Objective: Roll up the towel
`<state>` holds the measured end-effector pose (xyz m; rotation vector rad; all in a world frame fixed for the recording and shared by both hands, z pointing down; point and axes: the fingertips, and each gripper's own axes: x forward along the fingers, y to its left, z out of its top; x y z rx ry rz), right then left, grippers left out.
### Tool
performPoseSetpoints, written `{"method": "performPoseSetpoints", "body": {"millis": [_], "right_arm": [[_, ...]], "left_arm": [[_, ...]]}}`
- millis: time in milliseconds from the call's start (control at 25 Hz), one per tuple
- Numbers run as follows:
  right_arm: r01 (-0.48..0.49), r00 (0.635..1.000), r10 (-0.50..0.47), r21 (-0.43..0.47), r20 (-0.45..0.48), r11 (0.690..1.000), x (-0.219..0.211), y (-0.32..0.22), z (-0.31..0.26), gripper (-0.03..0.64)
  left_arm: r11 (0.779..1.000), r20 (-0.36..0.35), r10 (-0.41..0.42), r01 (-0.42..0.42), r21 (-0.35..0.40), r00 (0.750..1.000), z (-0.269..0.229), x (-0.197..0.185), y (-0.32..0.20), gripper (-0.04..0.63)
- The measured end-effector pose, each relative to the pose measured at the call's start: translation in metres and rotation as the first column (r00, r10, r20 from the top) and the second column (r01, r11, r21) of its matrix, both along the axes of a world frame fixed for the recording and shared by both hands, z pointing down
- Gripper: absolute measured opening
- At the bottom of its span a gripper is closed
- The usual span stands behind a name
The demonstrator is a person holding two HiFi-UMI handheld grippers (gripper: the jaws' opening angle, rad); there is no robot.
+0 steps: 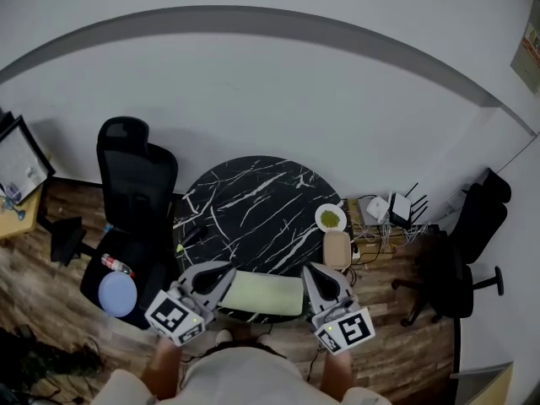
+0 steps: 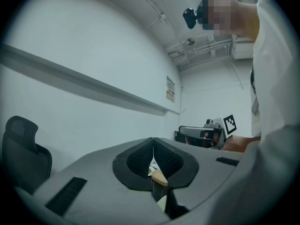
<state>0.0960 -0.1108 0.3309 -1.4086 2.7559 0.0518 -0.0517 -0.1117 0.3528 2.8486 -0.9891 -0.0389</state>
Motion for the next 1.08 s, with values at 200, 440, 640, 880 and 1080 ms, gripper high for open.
{"method": "performPoseSetpoints", "body": {"millis": [200,440,640,880,1080], "right_arm": [[0.023,1.000,-0.023,-0.008,-0.010,1.000,-0.010,0.006,0.002,-0.005],[0.033,0.999,-0.033,-0.023,-0.016,0.999,-0.015,0.009,0.005,-0.005],[0.029,0.999,-0.029,-0.020,-0.025,0.999,-0.013,0.015,0.004,-0.005],[0.028,0.999,-0.028,-0.019,-0.026,0.999,-0.011,0.021,0.004,-0.005],[0.041,0.999,-0.042,-0.016,-0.031,0.999,-0.015,0.019,0.003,-0.006]], "left_arm": [[1.000,0.010,-0.006,0.006,-0.008,1.000,0.003,-0.002,0.005,0.004],[1.000,0.008,-0.015,0.015,-0.026,1.000,0.006,-0.008,0.009,0.005],[1.000,0.020,-0.009,0.009,-0.014,1.000,0.004,-0.004,0.013,0.004],[1.000,0.019,-0.004,0.004,-0.006,1.000,0.003,-0.002,0.015,0.005],[1.000,0.023,0.001,-0.002,0.003,1.000,0.003,0.000,0.012,0.005]]}}
